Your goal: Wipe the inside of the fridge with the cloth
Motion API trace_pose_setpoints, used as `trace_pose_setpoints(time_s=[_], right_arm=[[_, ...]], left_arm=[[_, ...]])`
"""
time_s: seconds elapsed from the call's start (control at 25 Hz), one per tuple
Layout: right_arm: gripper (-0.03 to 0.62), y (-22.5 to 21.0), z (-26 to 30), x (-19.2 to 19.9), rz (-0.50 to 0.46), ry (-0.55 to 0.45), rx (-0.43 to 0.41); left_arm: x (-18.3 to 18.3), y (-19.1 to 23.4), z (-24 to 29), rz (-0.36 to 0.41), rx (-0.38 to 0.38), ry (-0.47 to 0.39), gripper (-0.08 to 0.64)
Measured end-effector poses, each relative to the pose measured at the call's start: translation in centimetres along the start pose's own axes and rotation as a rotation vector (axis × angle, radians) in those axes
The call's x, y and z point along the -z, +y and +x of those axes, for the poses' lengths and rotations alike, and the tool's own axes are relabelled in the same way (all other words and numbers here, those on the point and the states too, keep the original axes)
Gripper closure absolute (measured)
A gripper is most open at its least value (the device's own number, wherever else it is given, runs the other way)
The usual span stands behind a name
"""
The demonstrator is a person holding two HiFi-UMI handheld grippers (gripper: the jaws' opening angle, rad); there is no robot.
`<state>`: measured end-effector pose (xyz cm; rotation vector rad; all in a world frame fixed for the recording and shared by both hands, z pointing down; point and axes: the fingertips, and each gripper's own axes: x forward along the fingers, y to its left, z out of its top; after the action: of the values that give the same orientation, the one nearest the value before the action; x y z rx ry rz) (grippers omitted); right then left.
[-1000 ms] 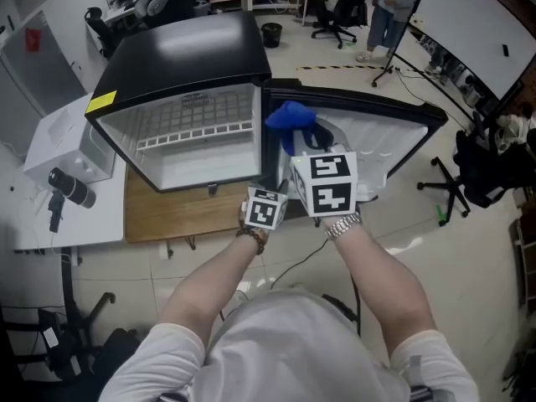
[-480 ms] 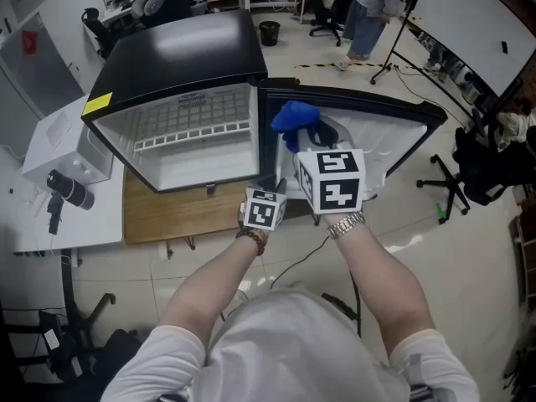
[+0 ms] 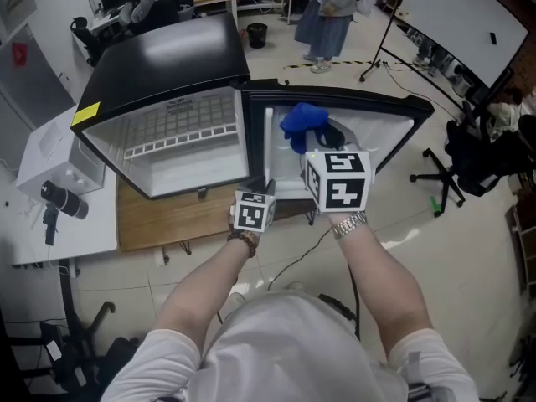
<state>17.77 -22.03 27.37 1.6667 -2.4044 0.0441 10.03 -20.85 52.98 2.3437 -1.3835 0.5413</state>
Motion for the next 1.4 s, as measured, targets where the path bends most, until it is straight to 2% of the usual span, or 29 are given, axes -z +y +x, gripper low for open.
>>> trace_pose_setpoints(time_s=[1.0, 1.4], right_arm=[[0.552, -15.3, -5.0, 2.7, 0.058, 0.026, 0.225], [0.552, -19.7, -6.4, 3.4, 0.084, 0.035, 0.305]], left_arm=[[-0.2, -0.6, 0.0, -0.007, -0.046, -0.012, 0.469], [-0.1, 0.2, -0.4, -0.014, -0.070, -0.012, 0.472]])
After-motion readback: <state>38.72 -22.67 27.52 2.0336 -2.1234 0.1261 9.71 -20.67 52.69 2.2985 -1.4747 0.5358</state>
